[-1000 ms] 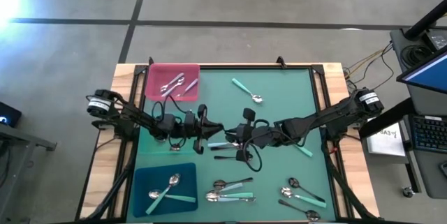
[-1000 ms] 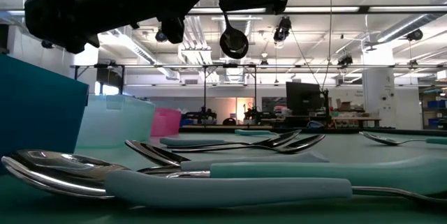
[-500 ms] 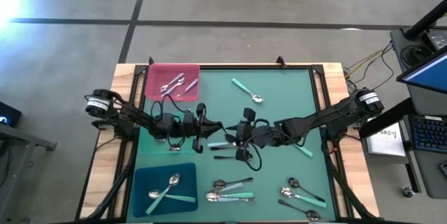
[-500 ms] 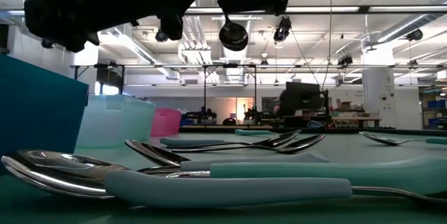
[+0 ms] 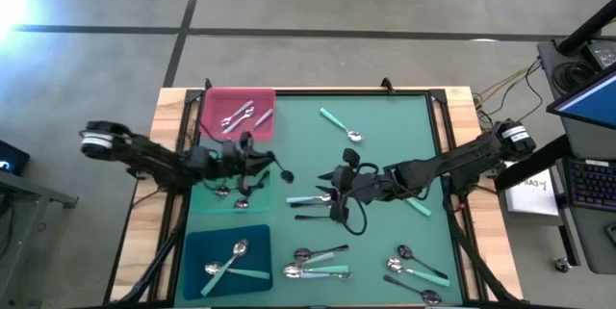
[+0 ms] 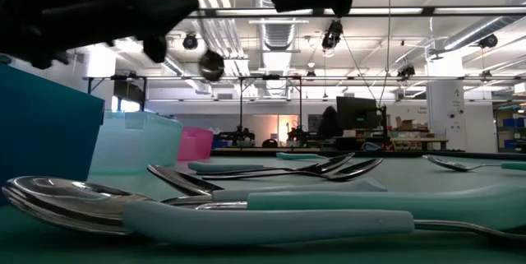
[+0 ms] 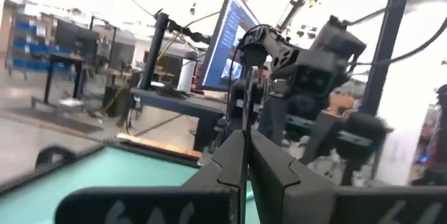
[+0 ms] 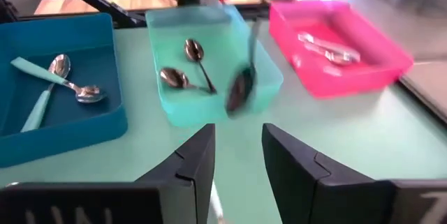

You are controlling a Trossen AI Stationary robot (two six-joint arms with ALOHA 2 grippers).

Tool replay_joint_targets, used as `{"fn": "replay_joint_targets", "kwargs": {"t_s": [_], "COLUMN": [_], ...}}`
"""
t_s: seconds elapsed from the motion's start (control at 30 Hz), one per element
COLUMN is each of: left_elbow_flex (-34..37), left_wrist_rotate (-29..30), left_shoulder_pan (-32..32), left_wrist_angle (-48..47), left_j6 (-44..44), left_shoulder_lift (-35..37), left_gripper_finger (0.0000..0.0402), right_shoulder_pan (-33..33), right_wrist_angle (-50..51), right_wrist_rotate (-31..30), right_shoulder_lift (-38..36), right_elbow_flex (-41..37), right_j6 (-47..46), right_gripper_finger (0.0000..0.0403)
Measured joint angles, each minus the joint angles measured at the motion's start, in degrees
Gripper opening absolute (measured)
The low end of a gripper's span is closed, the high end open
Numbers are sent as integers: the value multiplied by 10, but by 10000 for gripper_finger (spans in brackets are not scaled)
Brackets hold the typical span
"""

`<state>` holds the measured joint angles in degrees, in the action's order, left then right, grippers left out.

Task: Sort silverware by color (type)
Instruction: Put the black spoon into the green bin

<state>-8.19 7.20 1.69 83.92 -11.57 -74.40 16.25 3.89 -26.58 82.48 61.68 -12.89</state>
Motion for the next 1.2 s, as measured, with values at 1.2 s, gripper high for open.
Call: {"fn": "replay_joint_targets", "kwargs": {"t_s": [1.2], "left_elbow_flex": [-381], "left_wrist_rotate": [-17], "left_shoulder_pan": [15], "left_wrist_angle": [-1299], "left_j6": [1], "left_shoulder_lift": [223], "left_gripper_finger": [0], "right_shoulder_pan": [0], "right_wrist_angle": [85], "right_wrist_rotate": [42], "right_shoulder_lift": [1], "right_elbow_flex": [-1], "right_j6": [-157], "right_gripper_finger": [98]}}
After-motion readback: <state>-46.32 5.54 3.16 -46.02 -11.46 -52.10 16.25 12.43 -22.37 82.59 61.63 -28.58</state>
